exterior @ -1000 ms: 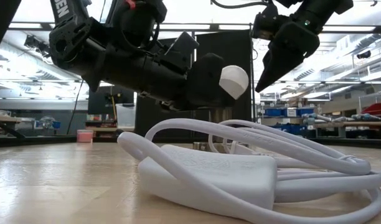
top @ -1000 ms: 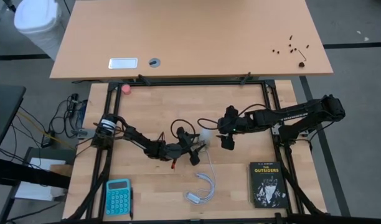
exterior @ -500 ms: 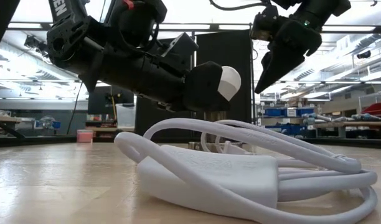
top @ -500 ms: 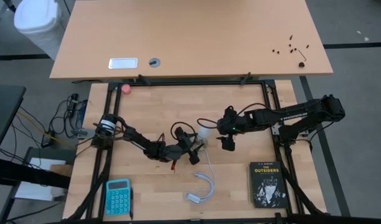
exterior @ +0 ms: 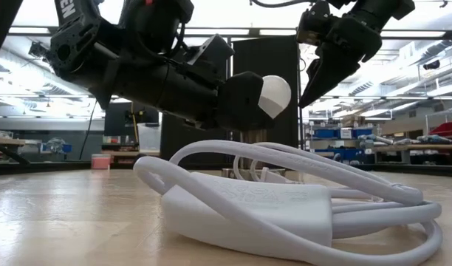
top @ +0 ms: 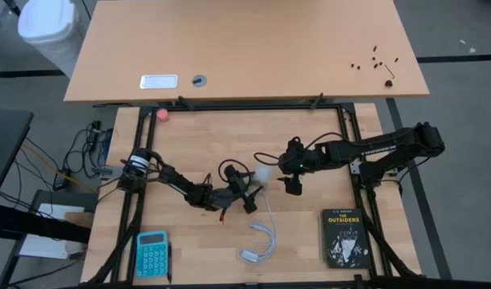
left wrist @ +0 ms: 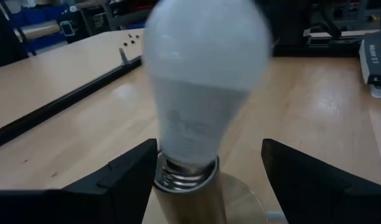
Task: Screw lightbulb
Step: Insert the white lightbulb into the silver lamp
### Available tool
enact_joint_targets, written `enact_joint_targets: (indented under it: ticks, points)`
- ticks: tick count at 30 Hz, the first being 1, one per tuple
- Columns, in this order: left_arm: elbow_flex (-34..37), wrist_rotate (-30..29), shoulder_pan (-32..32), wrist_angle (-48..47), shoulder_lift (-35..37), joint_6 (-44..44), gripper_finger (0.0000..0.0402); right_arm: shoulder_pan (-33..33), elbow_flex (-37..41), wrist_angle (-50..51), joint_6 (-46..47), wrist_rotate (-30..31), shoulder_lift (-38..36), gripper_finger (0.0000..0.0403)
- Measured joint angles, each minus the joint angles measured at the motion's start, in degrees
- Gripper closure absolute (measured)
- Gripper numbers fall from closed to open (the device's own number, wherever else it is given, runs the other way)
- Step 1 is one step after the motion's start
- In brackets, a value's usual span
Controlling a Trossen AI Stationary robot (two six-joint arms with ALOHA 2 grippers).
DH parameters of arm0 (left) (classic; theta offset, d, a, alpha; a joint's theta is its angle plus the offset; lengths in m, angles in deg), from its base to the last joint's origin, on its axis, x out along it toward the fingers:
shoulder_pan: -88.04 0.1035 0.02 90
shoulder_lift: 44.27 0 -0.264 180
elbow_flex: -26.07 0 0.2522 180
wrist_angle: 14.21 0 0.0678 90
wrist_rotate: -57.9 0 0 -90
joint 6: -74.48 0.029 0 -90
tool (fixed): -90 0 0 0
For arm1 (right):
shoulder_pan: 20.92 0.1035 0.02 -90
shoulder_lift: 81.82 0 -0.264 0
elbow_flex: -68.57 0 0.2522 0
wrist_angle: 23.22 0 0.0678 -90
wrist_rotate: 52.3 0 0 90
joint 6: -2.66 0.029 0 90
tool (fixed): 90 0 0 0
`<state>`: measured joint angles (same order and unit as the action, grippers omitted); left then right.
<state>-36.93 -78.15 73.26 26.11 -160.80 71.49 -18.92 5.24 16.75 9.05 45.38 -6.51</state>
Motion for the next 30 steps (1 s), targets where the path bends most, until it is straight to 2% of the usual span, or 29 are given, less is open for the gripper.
enact_joint_targets:
  ticks: [19,30]
  points:
    - [-0.04,-4.84,0.0,-3.34,0.02,-3.08,0.0106,0.04,0.03,0.0,0.48,0.11,0.02,0.0093]
    - [-0.07,-2.05,0.16,-8.32,0.05,-11.17,0.0106,0.07,0.04,-0.3,0.48,0.11,0.02,0.0093]
